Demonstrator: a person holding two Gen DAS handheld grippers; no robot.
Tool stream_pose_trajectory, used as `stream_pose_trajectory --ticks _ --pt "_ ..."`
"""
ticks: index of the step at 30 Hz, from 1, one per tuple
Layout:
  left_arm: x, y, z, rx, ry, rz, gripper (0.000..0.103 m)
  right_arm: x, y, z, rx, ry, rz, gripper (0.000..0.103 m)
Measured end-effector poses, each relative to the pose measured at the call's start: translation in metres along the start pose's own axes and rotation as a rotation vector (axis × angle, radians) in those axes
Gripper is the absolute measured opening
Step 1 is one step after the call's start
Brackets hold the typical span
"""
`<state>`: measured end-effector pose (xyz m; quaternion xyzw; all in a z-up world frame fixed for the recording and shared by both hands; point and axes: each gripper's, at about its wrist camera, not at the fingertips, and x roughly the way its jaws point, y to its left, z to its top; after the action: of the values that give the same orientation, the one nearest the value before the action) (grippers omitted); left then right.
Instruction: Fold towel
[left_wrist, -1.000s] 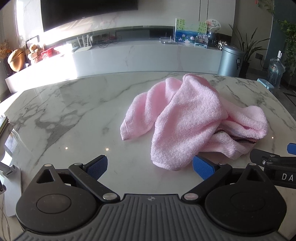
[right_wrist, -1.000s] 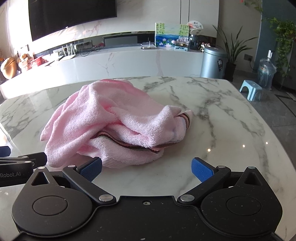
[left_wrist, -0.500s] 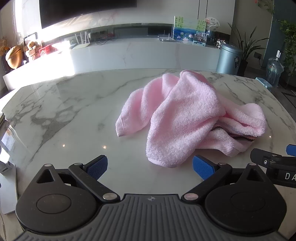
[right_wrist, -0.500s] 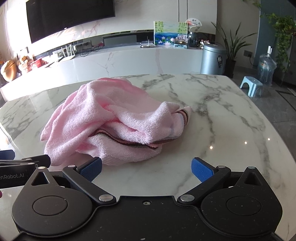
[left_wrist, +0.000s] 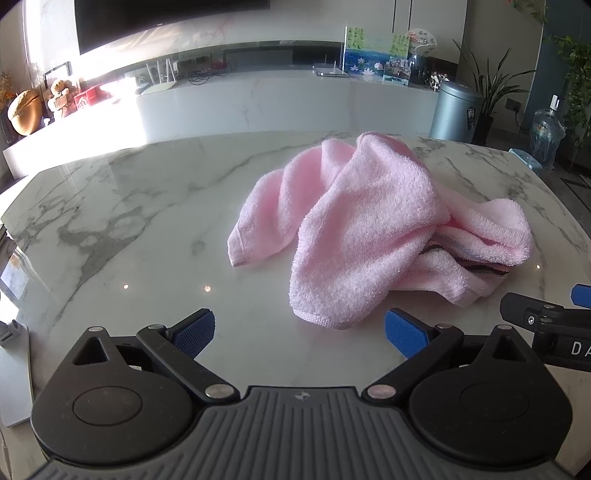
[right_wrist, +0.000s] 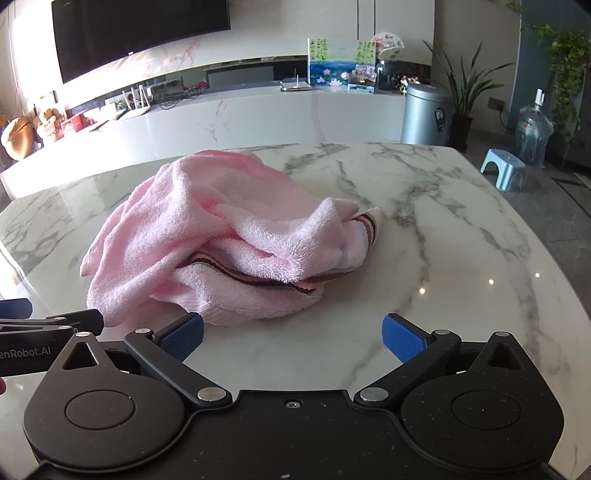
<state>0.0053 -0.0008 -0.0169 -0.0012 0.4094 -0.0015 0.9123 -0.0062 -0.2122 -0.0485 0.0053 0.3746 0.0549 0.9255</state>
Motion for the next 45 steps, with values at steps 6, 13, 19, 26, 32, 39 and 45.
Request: stream_pose_trajectory --ticks 6,13,19,26,32,39,45 --pt "0.0015 -0.0001 -0.0007 0.003 0.006 0.003 0.1 -0.0003 0.0002 0.0002 -0.002 0.002 0.002 0.103" --pt "0.0023 -0.0001 -0.0012 0.007 0.01 0.003 0.1 0.0018 0.001 0.0004 -0.007 0.005 0.0 0.103" --pt "0.0036 0.0 -0.0011 0.007 0.016 0.003 0.1 0.003 0.001 0.0003 -0.009 0.01 -0.004 0.103" --pt "0.0043 -0.0009 -0.0015 0.009 0.021 0.004 0.1 0.0042 0.0018 0.0004 -0.011 0.014 -0.005 0.103" --pt "0.0048 -0.0014 -0.0019 0.011 0.025 0.005 0.1 0.0052 0.0006 0.0003 -0.008 0.017 -0.005 0.103" --pt "0.0057 -0.0015 -0.0027 0.014 0.028 0.005 0.1 0.0063 -0.0012 0.0005 -0.005 0.022 -0.002 0.103" --pt "0.0064 -0.0013 -0.0034 0.01 0.031 -0.003 0.1 0.0072 -0.0004 0.0002 -0.011 0.027 -0.004 0.103"
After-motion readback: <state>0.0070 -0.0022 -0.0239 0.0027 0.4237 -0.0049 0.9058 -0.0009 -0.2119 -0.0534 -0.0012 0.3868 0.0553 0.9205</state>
